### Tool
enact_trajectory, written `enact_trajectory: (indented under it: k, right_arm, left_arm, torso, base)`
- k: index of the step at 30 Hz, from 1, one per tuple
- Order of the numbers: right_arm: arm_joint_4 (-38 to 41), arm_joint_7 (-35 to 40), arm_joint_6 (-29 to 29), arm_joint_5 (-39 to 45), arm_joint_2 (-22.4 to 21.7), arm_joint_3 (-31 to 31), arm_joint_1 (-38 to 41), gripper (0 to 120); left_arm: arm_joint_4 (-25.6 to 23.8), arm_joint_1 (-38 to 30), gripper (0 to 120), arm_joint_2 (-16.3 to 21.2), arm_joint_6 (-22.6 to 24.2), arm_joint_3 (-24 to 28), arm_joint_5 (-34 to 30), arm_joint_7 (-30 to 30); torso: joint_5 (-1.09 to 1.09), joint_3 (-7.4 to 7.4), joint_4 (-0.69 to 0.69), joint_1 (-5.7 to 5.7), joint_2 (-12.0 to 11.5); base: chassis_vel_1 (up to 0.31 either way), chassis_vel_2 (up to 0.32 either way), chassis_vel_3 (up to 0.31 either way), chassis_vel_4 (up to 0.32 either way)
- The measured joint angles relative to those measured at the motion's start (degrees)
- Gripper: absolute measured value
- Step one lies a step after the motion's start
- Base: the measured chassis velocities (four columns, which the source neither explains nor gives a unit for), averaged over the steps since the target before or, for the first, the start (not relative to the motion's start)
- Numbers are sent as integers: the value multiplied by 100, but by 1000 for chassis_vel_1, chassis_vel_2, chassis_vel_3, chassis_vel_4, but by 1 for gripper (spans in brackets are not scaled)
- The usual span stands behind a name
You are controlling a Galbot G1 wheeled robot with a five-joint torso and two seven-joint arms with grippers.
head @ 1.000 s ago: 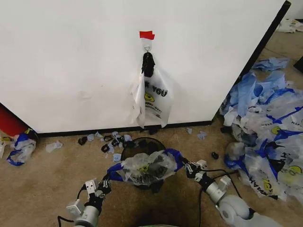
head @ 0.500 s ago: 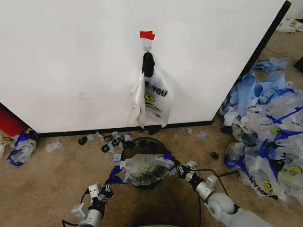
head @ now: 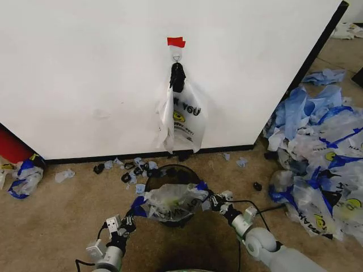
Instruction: Pick up the garbage bag from the wall and place it over the trash bin.
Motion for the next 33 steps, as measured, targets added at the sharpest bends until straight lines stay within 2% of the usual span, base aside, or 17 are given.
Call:
enact_trajectory:
  k: [22,33]
  right_arm:
    - [-448,-59,49,-89,200,-98,235,0]
    - [-591,-132,113,-146,251,-125,293,0]
  left_arm:
    - [529,-157,0,-175,-95,253,128,102]
    - [890,-522,0,-402,-227,330,127,113]
  torso:
    - [1,0,0,0,0]
    - [0,0,-1,0,0]
  base:
    - [0,0,0,0]
    - [0,0,0,0]
